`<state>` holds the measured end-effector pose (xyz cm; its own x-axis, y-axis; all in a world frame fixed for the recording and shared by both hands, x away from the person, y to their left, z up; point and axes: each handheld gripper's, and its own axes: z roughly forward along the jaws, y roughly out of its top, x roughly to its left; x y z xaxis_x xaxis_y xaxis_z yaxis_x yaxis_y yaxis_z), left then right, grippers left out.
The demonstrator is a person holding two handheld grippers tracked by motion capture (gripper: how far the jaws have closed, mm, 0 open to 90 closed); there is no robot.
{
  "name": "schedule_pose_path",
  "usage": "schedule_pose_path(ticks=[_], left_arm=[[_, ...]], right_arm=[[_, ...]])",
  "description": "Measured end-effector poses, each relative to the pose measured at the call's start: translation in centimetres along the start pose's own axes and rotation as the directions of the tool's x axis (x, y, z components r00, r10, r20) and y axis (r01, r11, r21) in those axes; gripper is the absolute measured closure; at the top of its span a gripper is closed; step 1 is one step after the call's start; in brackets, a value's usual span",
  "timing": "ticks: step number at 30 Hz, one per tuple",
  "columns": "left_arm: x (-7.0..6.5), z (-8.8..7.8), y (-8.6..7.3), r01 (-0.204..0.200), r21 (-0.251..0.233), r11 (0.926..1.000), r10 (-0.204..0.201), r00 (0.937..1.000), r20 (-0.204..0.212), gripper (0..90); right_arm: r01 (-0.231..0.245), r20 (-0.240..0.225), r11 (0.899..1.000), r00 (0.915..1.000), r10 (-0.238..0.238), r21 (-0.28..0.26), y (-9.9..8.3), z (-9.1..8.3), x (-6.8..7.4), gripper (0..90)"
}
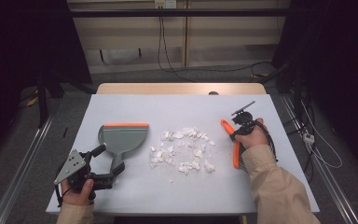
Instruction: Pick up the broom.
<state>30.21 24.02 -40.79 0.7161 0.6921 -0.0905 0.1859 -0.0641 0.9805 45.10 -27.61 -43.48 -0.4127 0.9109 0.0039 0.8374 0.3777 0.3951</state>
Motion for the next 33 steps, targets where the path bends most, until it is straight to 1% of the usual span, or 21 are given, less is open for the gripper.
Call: schedule_pose_path(ticks=[3, 5, 9, 10, 12, 13, 14, 16, 18, 20, 23, 24, 25, 26, 27, 28, 29, 30, 31, 32, 33], left_arm=[[-0.2, 0.1, 0.1, 0.002, -0.006, 1.0, -0.002, 1.0, -0.001, 3.4], [-0.2, 0.1, 0.1, -0.002, -0.006, 1.0, 0.002, 1.0, 0.0, 3.4], [-0.3, 0.4, 0.3, -0.002, -0.013, 0.9999, 0.002, 1.0, 0.0, 3.4], [-0.3, 0.5, 0.4, -0.006, -0.015, 0.9999, 0.006, 1.0, 0.005, 3.4], [-0.5, 0.7, 0.5, -0.008, -0.014, 0.9999, 0.008, 1.0, 0.005, 3.4], [-0.5, 0.8, 0.5, -0.012, -0.014, 0.9998, 0.012, 0.9999, 0.007, 3.4], [-0.5, 0.8, 0.6, -0.015, -0.013, 0.9998, 0.015, 0.9999, 0.008, 3.4], [-0.6, 1.0, 0.6, -0.01, -0.013, 0.9999, 0.011, 0.9999, 0.01, 3.4], [-0.7, 1.2, 0.6, -0.018, -0.009, 0.9998, 0.018, 0.9997, 0.015, 3.4], [-0.8, 1.3, 0.7, -0.02, -0.006, 0.9998, 0.02, 0.9997, 0.017, 3.4], [-0.8, 1.5, 1.2, -0.013, -0.016, 0.9998, 0.013, 0.9998, 0.014, 3.4], [-0.8, 1.5, 1.4, -0.014, -0.018, 0.9997, 0.014, 0.9998, 0.012, 3.4], [-0.8, 1.6, 1.5, -0.012, -0.018, 0.9998, 0.012, 0.9999, 0.012, 3.4], [-0.9, 1.7, 1.7, -0.013, -0.017, 0.9998, 0.013, 0.9998, 0.012, 3.4], [-1.0, 1.8, 1.9, -0.012, -0.016, 0.9998, 0.013, 0.9998, 0.017, 3.4], [-1.2, 2.0, 2.1, -0.007, -0.014, 0.9999, 0.008, 0.9996, 0.026, 3.4], [-1.4, 2.1, 2.3, -0.006, -0.014, 0.9999, 0.007, 0.9994, 0.033, 3.4], [-1.8, 2.5, 2.7, -0.002, -0.015, 0.9999, 0.003, 0.9989, 0.046, 3.4], [-1.8, 2.5, 2.7, -0.002, -0.015, 0.9999, 0.003, 0.9989, 0.046, 3.4], [-2.1, 2.7, 2.8, -0.002, -0.018, 0.9998, 0.003, 0.9985, 0.055, 3.4], [-2.3, 3.0, 3.0, -0.006, -0.016, 0.9998, 0.007, 0.9979, 0.064, 3.4]], right_arm=[[-0.03, -0.03, 0.999, 0.9991, 0.029, -0.038, -0.5, -0.1, -0.4, 70.6], [-0.025, -0.02, 0.998, 0.9995, 0.023, -0.058, -0.7, -0.1, -0.3, 70.9], [-0.031, -0.011, 0.997, 0.9995, 0.03, -0.065, -0.8, -0.3, -0.1, 70.9], [-0.023, -0.001, 0.997, 0.9997, 0.023, -0.075, -0.9, -0.3, 0.0, 70.9], [-0.019, -0.01, 0.993, 0.9998, 0.018, -0.113, -1.3, -0.4, -0.1, 70.9], [-0.019, -0.01, 0.993, 0.9998, 0.018, -0.113, -1.3, -0.4, -0.1, 70.9], [-0.025, -0.01, 0.991, 0.9997, 0.024, -0.128, -1.4, -0.5, -0.2, 70.9], [-0.044, -0.027, 0.979, 0.9989, 0.039, -0.197, -2.0, -1.3, -0.5, 70.9], [-0.042, -0.033, 0.966, 0.9989, 0.035, -0.256, -2.3, -2.2, -0.7, 70.8], [-0.053, -0.053, 0.945, 0.9979, 0.038, -0.324, -2.7, -3.2, -0.9, 70.8], [-0.056, -0.067, 0.902, 0.9973, 0.03, -0.427, -3.6, -4.6, -1.0, 70.8], [-0.056, -0.067, 0.902, 0.9973, 0.03, -0.427, -3.6, -4.6, -1.0, 70.8], [-0.053, -0.07, 0.887, 0.9973, 0.024, -0.459, -3.8, -5.1, -1.0, 70.8], [-0.069, -0.086, 0.844, 0.9959, 0.028, -0.532, -4.5, -5.9, -1.1, 70.8], [-0.069, -0.086, 0.844, 0.9959, 0.028, -0.532, -4.5, -5.9, -1.1, 70.8], [-0.07, -0.085, 0.798, 0.9961, 0.024, -0.599, -5.2, -6.7, -1.1, 70.8], [-0.07, -0.086, 0.775, 0.9961, 0.02, -0.628, -5.6, -7.1, -1.1, 70.7], [-0.083, -0.096, 0.756, 0.995, 0.027, -0.649, -5.9, -7.4, -1.1, 70.7], [-0.086, -0.097, 0.735, 0.9949, 0.027, -0.673, -6.3, -7.7, -1.1, 70.8], [-0.085, -0.093, 0.719, 0.9953, 0.029, -0.69, -6.6, -7.9, -1.1, 70.8], [-0.085, -0.093, 0.719, 0.9953, 0.029, -0.69, -6.6, -7.9, -1.1, 70.8]])
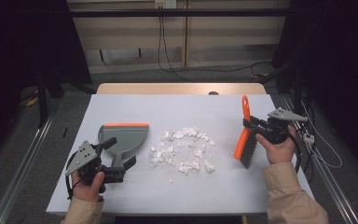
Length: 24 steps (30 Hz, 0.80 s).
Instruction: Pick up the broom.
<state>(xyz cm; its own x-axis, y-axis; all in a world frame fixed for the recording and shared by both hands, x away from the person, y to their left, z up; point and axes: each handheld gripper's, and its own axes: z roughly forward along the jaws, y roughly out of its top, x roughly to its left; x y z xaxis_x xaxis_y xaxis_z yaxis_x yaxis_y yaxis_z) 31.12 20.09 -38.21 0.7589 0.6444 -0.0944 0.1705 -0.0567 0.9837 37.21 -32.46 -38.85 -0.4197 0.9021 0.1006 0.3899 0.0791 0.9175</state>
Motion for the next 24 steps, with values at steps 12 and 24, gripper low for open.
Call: schedule_pose_path(ticks=[12, 24], left_arm=[[-2.2, 3.5, 0.7, -0.015, 0.008, 0.9999, 0.015, 0.9972, 0.073, 3.2], [-3.4, 6.7, 0.5, -0.005, 0.036, 0.9993, 0.0, 0.9914, 0.131, 3.8]], right_arm=[[-0.049, -0.042, 0.98, 0.9983, 0.041, -0.194, -0.9, -3.2, -0.5, 70.8], [-0.053, -0.084, 0.972, 0.9959, 0.035, -0.23, 0.3, -2.9, 0.6, 70.7]])
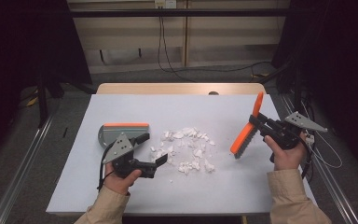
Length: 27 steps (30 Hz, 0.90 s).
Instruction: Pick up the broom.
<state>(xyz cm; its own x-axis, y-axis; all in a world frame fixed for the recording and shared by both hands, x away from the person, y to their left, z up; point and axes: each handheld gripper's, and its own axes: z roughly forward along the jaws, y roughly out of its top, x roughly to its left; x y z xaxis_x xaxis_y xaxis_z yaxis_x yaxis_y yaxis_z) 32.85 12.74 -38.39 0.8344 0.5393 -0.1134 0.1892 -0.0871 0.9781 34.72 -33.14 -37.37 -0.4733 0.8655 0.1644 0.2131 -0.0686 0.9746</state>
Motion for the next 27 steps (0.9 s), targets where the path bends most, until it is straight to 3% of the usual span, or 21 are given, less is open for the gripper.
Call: schedule_pose_path(ticks=[2, 4, 7, 9, 10, 11, 18, 19, 21, 22, 23, 25, 27], left_arm=[[-0.3, 0.8, 0.2, 0.007, 0.021, 0.9997, -0.007, 0.9999, 0.007, 3.9], [-0.7, 1.8, 0.4, 0.009, 0.043, 0.999, -0.01, 0.9995, 0.03, 4.6], [-1.5, 3.7, 0.7, 0.007, 0.067, 0.9978, -0.011, 0.9979, 0.064, 5.5], [-2.1, 5.0, 0.9, -0.004, 0.08, 0.9968, -0.003, 0.9962, 0.088, 10.1], [-2.4, 5.6, 1.0, -0.009, 0.084, 0.9965, 0.0, 0.9945, 0.105, 10.1], [-2.8, 6.9, 1.1, -0.008, 0.091, 0.9959, -0.003, 0.993, 0.118, 15.8], [-3.4, 9.3, 0.5, 0.003, 0.162, 0.9867, -0.022, 0.9934, 0.113, 22.8], [-3.3, 9.7, 0.2, 0.015, 0.186, 0.9824, -0.034, 0.9946, 0.098, 25.7], [-3.3, 9.7, 0.0, 0.016, 0.18, 0.9835, -0.033, 0.995, 0.094, 30.4], [-3.2, 9.7, -0.2, 0.012, 0.179, 0.9837, -0.029, 0.9953, 0.092, 42.4], [-3.2, 9.7, -0.2, 0.012, 0.183, 0.983, -0.029, 0.9955, 0.09, 42.4], [-3.2, 9.6, -0.2, -0.001, 0.193, 0.9813, -0.015, 0.9967, 0.08, 57.8], [-3.2, 9.4, -0.1, -0.018, 0.2, 0.9795, 0.008, 0.9988, 0.049, 66.0]], right_arm=[[0.0, -0.016, 1.0, 0.9999, 0.0, 0.0, 0.3, 0.2, 0.4, 70.7], [0.012, -0.059, 1.0, 0.9982, -0.013, -0.008, 1.2, 1.1, 1.9, 70.7], [0.025, -0.087, 1.0, 0.9959, -0.026, -0.015, 1.7, 1.8, 3.1, 70.7], [0.03, -0.14, 0.999, 0.9897, -0.033, -0.025, 2.3, 3.0, 5.0, 70.6], [0.03, -0.14, 0.999, 0.9897, -0.033, -0.025, 2.3, 3.0, 5.0, 70.6], [0.032, -0.173, 0.999, 0.9843, -0.036, -0.022, 2.4, 3.9, 6.3, 70.6], [0.029, -0.233, 0.999, 0.972, -0.033, -0.02, 2.2, 6.0, 9.0, 70.6], [0.024, -0.243, 1.0, 0.9695, -0.029, -0.02, 2.1, 6.4, 9.5, 70.6], [0.026, -0.246, 0.999, 0.9687, -0.03, -0.021, 2.1, 6.6, 9.8, 70.6], [0.032, -0.246, 0.999, 0.9685, -0.036, -0.019, 2.1, 6.8, 10.2, 70.6], [0.032, -0.246, 0.999, 0.9685, -0.036, -0.019, 2.1, 6.8, 10.2, 70.6], [0.022, -0.251, 1.0, 0.9676, -0.025, -0.015, 2.1, 7.0, 10.4, 70.5], [0.019, -0.248, 1.0, 0.9685, -0.022, -0.012, 2.0, 7.2, 10.5, 70.4]])
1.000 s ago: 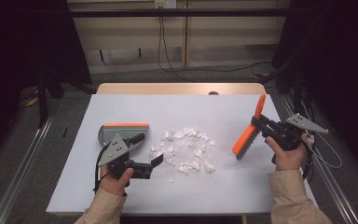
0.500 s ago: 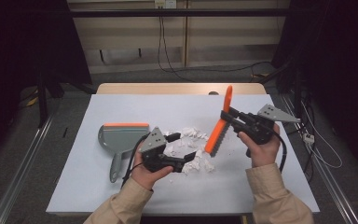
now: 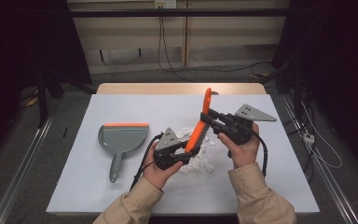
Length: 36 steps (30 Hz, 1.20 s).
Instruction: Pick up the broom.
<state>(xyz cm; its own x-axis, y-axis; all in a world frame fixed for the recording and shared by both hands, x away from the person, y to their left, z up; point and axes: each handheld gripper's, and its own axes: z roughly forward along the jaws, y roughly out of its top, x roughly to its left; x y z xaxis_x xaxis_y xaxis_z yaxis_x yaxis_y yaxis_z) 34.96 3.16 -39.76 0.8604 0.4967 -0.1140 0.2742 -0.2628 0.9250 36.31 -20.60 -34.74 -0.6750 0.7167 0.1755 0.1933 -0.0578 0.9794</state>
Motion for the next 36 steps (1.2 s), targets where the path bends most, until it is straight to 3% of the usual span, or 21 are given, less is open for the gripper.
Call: schedule_pose_path(ticks=[3, 7, 8, 10, 12, 15, 17, 21, 22, 23, 24, 28, 32, 33, 34, 35, 36], left_arm=[[0.0, -0.3, 0.0, 0.001, 0.002, 1.0, -0.001, 0.9995, -0.031, 68.3], [0.5, -1.0, -0.2, 0.006, -0.049, 0.9988, -0.01, 0.9969, -0.078, 70.0], [0.6, -1.2, -0.2, 0.009, -0.064, 0.9979, -0.015, 0.9949, -0.099, 70.2], [0.5, -1.4, -0.2, 0.01, -0.075, 0.9972, -0.018, 0.9934, -0.113, 70.2], [0.5, -1.8, 0.0, 0.005, -0.096, 0.9954, -0.018, 0.9896, -0.143, 70.3], [0.9, -2.1, 0.1, 0.012, -0.111, 0.9938, -0.033, 0.9822, -0.185, 70.3], [1.1, -2.1, 0.1, 0.013, -0.112, 0.9936, -0.037, 0.9766, -0.212, 70.3], [0.8, -2.0, 0.2, 0.001, -0.117, 0.9931, -0.029, 0.9706, -0.239, 70.3], [0.3, -1.8, 0.3, -0.011, -0.118, 0.9929, -0.019, 0.9682, -0.25, 70.2], [0.3, -1.8, 0.3, -0.011, -0.118, 0.9929, -0.019, 0.9682, -0.25, 70.1], [0.2, -1.8, 0.3, -0.017, -0.117, 0.993, -0.014, 0.9663, -0.257, 70.0], [-0.6, -1.6, 0.6, -0.054, -0.12, 0.9913, 0.018, 0.9591, -0.282, 68.7], [-1.2, -1.4, 0.9, -0.106, -0.114, 0.9878, 0.067, 0.9505, -0.303, 67.3], [-1.4, -1.4, 0.9, -0.12, -0.113, 0.9864, 0.08, 0.9487, -0.306, 65.3], [-1.6, -1.3, 0.9, -0.132, -0.111, 0.9851, 0.091, 0.9453, -0.313, 64.8], [-1.7, -1.2, 0.9, -0.138, -0.109, 0.9844, 0.097, 0.9441, -0.315, 64.8], [-1.9, -1.3, 0.9, -0.146, -0.104, 0.9839, 0.105, 0.941, -0.322, 64.7]], right_arm=[[-0.021, 0.014, 1.0, 0.9997, 0.021, -0.004, -0.1, 0.3, 0.4, 69.8], [-0.025, 0.007, 1.0, 0.9997, 0.025, -0.015, 0.0, 0.5, 0.6, 62.6], [-0.014, 0.028, 1.0, 0.9995, 0.015, -0.013, 0.0, 0.8, 0.9, 53.1], [-0.009, 0.028, 1.0, 0.9996, 0.01, -0.011, -0.1, 1.0, 1.0, 52.8], [-0.004, 0.083, 1.0, 0.9966, 0.005, -0.016, -0.4, 0.8, 1.7, 49.8], [-0.106, 0.091, 0.994, 0.9898, 0.109, -0.041, -1.0, 0.8, 2.1, 45.5], [-0.124, 0.075, 0.992, 0.9891, 0.126, -0.039, -1.2, 1.1, 2.3, 45.4], [-0.16, 0.095, 0.987, 0.9828, 0.158, 0.013, -2.0, 2.4, 3.5, 42.4], [-0.209, 0.097, 0.978, 0.9738, 0.206, 0.024, -2.3, 3.2, 3.8, 39.2], [-0.209, 0.097, 0.978, 0.9738, 0.206, 0.024, -2.3, 3.2, 3.8, 39.2], [-0.221, 0.124, 0.975, 0.9685, 0.216, 0.031, -2.4, 3.5, 3.9, 34.8], [-0.325, 0.165, 0.945, 0.9346, 0.315, 0.04, -2.2, 4.5, 3.9, 34.6], [-0.345, 0.187, 0.937, 0.9251, 0.33, 0.05, -2.0, 4.9, 4.1, 36.1], [-0.371, 0.197, 0.927, 0.914, 0.355, 0.052, -1.9, 5.1, 4.2, 38.5], [-0.387, 0.197, 0.921, 0.9081, 0.369, 0.057, -1.9, 5.2, 4.2, 41.7], [-0.387, 0.197, 0.921, 0.9081, 0.369, 0.057, -1.9, 5.2, 4.2, 41.7], [-0.404, 0.199, 0.913, 0.9003, 0.387, 0.053, -1.8, 5.2, 4.2, 44.3]])
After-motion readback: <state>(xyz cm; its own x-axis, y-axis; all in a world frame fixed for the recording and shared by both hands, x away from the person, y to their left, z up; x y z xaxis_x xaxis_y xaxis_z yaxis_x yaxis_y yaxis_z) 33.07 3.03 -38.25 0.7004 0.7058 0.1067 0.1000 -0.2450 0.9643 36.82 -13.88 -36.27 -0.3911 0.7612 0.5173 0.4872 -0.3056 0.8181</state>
